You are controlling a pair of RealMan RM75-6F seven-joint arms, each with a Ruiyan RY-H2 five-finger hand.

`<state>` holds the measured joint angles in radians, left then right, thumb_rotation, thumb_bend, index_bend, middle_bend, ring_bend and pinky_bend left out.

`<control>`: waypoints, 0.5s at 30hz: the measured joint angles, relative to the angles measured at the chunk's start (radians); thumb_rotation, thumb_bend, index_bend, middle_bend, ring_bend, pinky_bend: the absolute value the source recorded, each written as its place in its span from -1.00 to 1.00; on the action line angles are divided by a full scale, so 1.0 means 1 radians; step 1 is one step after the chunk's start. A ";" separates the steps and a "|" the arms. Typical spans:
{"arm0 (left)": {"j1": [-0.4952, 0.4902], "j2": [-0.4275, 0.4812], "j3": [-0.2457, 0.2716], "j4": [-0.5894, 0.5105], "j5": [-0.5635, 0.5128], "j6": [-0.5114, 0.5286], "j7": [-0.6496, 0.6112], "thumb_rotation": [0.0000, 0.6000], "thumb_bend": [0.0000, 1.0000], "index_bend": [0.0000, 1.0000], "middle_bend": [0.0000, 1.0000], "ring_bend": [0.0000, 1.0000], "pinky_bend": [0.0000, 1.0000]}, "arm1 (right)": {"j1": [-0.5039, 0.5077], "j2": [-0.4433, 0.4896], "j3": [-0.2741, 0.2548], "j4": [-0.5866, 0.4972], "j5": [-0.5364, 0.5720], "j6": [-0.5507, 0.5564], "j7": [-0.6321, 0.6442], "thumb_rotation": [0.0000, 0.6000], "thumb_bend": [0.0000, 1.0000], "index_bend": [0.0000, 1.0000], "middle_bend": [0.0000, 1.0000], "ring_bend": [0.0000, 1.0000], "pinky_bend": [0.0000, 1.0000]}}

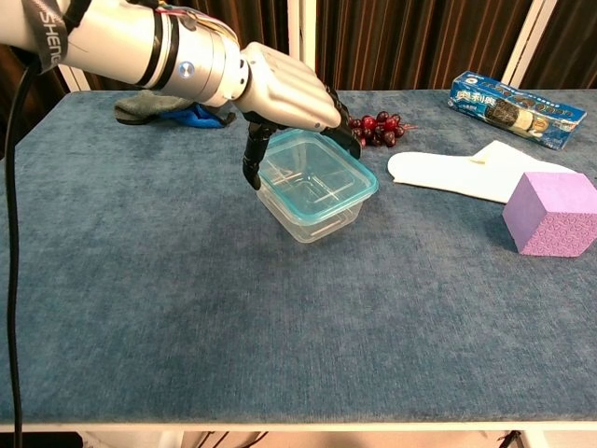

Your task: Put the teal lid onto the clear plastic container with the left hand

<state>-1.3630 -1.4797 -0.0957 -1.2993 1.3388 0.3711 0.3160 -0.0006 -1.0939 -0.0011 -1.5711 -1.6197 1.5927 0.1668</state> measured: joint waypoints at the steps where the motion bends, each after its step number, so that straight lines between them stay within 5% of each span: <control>1: -0.002 -0.001 0.001 0.007 0.013 -0.002 -0.013 1.00 -0.58 -0.42 -0.64 -1.00 -1.00 | -0.001 0.001 0.000 -0.001 0.001 0.000 -0.001 1.00 -0.80 -1.00 -0.96 -1.00 -1.00; 15: -0.020 -0.011 0.044 0.068 0.161 0.000 -0.203 1.00 -0.58 -0.42 -0.68 -1.00 -1.00 | -0.009 0.003 0.002 -0.010 0.006 0.004 -0.009 1.00 -0.80 -1.00 -0.96 -1.00 -1.00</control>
<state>-1.3829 -1.4911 -0.0521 -1.2317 1.4997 0.3706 0.1126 -0.0096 -1.0914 0.0013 -1.5815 -1.6134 1.5967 0.1576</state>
